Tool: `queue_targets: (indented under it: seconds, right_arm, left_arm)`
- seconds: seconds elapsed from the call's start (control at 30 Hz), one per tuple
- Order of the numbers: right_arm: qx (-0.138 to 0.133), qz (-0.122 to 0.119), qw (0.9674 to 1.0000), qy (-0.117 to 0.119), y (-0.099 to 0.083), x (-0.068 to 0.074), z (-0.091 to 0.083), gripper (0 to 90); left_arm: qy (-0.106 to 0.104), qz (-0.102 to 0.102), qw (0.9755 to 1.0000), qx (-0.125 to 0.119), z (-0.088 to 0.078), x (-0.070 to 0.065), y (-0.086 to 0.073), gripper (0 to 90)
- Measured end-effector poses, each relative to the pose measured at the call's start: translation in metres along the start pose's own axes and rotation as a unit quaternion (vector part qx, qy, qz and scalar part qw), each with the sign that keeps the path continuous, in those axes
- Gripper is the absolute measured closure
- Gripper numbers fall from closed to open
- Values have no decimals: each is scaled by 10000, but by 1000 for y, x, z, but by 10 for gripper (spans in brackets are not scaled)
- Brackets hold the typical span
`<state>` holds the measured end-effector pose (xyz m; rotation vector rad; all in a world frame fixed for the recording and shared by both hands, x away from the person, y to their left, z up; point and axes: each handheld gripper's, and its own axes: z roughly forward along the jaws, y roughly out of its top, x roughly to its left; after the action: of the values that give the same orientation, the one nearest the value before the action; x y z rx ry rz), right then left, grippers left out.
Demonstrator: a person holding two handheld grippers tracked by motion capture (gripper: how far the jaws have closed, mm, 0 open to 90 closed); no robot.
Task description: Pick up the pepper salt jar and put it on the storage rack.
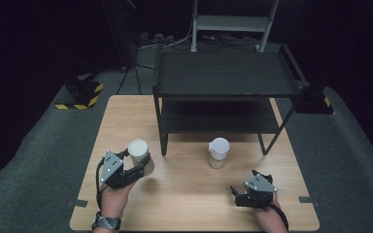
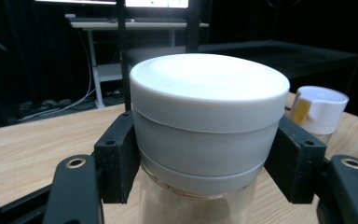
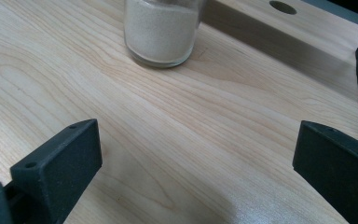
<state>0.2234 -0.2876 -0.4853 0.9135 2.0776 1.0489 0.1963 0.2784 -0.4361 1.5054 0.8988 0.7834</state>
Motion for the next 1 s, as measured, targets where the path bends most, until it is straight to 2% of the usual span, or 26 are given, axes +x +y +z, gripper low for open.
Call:
queue_targets:
  seconds: [0.67,1.0]
  right_arm:
    - [7,-3,10000,-6,0,0,0,3]
    - [0,5,10000,-1,0,0,0,3]
  left_arm:
    - [-458,139,9984,-313,0,-16,39,341]
    - [-584,209,9971,-444,4,-21,59,341]
